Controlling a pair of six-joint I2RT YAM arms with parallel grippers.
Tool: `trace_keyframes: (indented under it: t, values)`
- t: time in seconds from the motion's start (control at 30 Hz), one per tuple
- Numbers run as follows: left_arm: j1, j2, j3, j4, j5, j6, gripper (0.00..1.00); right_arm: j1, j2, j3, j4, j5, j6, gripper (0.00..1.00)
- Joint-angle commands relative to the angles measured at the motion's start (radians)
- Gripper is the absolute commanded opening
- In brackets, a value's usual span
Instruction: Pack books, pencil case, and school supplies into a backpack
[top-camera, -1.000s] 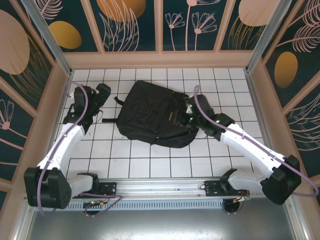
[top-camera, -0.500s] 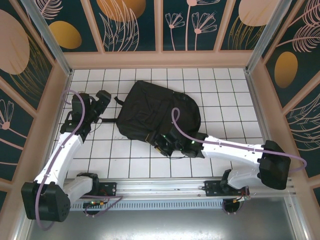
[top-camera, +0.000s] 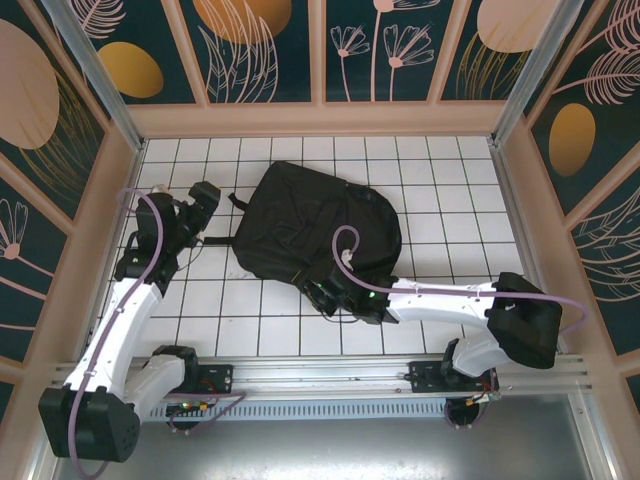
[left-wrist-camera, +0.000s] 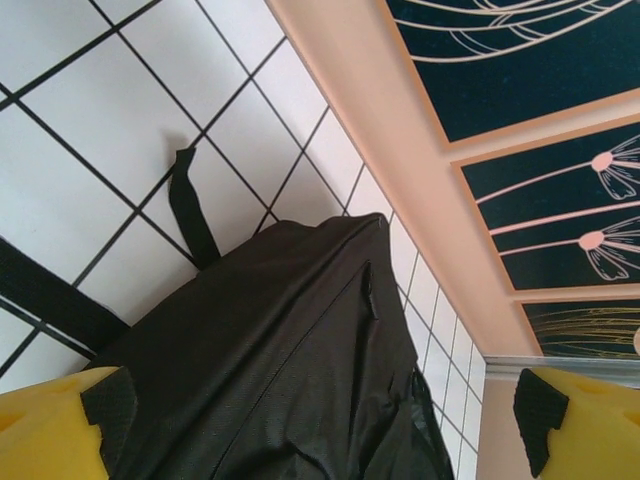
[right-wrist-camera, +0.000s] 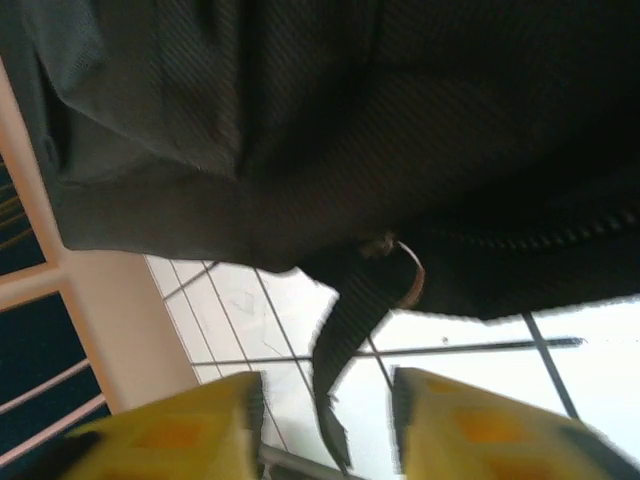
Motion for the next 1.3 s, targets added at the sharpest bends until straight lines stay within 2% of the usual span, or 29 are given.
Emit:
trace_keyframes:
  t: [0.0,0.13,0.37,0.43,0.57,0.7,0.9,1.03,1.27]
  values:
    - [0.000,-0.039,-0.033,0.001,0.017,-0.020,0.99,-0.004,0.002,-0.001,0.059,0.053,-0.022,0.23]
    - [0.000,-0.074,-0.054,-0.031,0.019,-0.027,0.98,-0.005,-0.016,0.001,0.030,0.068,-0.021,0.00]
    - [-0.029,-0.129,-0.066,-0.154,0.002,-0.125,0.99,-0.001,-0.092,-0.024,-0.015,0.106,-0.003,0.00]
    - [-0.072,-0.124,-0.074,-0.155,-0.008,-0.167,0.98,-0.001,-0.106,-0.035,-0.013,0.105,0.003,0.00]
    - [-0.212,-0.052,-0.069,-0.144,-0.048,-0.239,0.99,-0.001,-0.121,-0.052,0.001,0.096,0.012,0.00]
    - [-0.276,-0.019,-0.086,-0.145,-0.078,-0.304,0.98,-0.001,-0.136,-0.050,-0.022,0.106,0.015,0.00]
    - [-0.307,-0.018,-0.094,-0.217,-0.090,-0.377,0.86,-0.004,-0.152,-0.041,-0.054,0.115,0.019,0.00]
    - [-0.314,-0.015,-0.142,-0.175,-0.089,-0.415,0.75,-0.005,-0.148,-0.035,-0.060,0.116,0.012,0.00]
    - [-0.314,0.097,-0.127,-0.148,-0.071,-0.435,0.67,-0.008,-0.155,-0.037,-0.067,0.113,0.003,0.00]
